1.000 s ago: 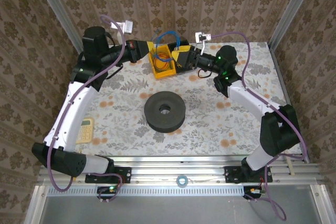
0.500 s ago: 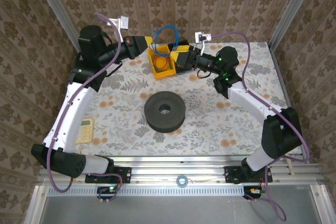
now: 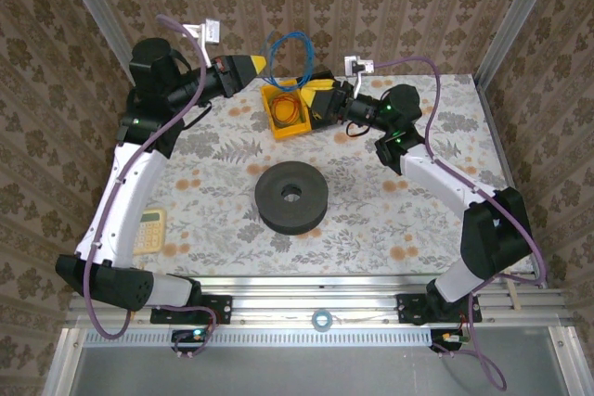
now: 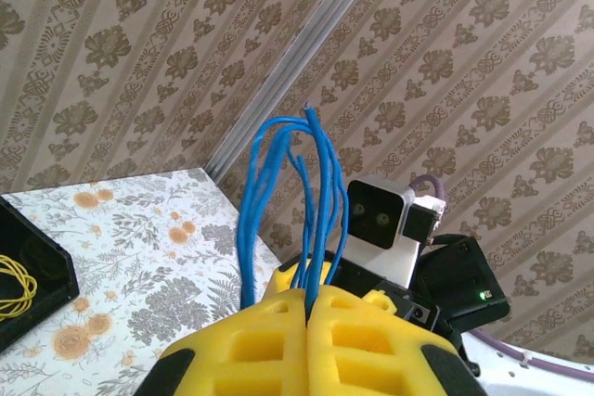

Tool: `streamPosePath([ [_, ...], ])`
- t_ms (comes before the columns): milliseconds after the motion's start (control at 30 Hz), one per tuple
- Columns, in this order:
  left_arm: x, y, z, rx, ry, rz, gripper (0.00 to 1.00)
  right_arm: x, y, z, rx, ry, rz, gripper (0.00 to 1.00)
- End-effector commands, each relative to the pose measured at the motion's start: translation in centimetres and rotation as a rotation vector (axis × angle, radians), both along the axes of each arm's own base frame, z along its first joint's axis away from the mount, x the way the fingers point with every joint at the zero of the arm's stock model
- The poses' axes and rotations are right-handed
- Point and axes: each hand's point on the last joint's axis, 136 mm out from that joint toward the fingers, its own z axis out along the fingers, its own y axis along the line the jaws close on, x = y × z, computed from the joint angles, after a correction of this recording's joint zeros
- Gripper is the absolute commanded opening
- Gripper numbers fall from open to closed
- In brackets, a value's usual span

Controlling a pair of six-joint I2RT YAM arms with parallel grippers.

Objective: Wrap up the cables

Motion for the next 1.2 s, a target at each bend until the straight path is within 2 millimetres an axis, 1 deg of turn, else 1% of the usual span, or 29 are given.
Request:
streamPosePath([
  [0,-0.5,0.1,2.1,-0.035,-0.049,-0.024,0.00,0.2,0.0,1.5,0.028,-0.065,-0.025,0.30],
  [167,-0.6,-0.1,2.3,-0.037,-0.049,-0.040,0.00,1.0,0.0,1.7,0.026,-0.067,-0.054,0.30],
  [367,-0.9,-0.1,2.2,-0.039,-0.055,-0.045,0.00,1.8,-0.1,2.2,0.039,-0.076,-0.066,0.27],
  [467,-0.8,-0.1,1.7,-0.043,-0.045,-0.045,0.00,2.1,0.0,2.3,0.051,-0.077,-0.060,0.20],
  [533,-0.7,-0.1,1.5,-0.049,-0.044,-0.045,0.00,2.4,-0.2,2.2,0.053,-0.070,-0.063,0.13],
  [600,-0.6,-0.2,1.3,-0.050,-0.040,-0.047,0.00,2.8,-0.5,2.1,0.055,-0.065,-0.075,0.00],
  [767,-0.2,-0.5,0.6,-0.051,-0.028,-0.048,0.00,3.9,-2.1,1.2,0.053,-0.032,-0.114,0.00],
  [867,0.1,-0.6,0.4,-0.053,-0.030,-0.048,0.00,4.8,-3.6,-0.3,0.027,0.019,-0.146,0.00],
  [967,0.4,-0.3,0.2,-0.049,-0.033,-0.041,0.00,6.3,-5.8,-3.1,-0.062,0.117,-0.218,0.00],
  [1067,0.9,0.7,0.4,-0.050,-0.043,-0.017,0.00,7.2,-8.4,-6.1,-0.188,0.204,-0.314,0.00],
  [1167,1.4,2.5,1.0,-0.056,-0.058,0.023,0.00,7.6,-11.6,-8.8,-0.313,0.291,-0.428,0.00],
])
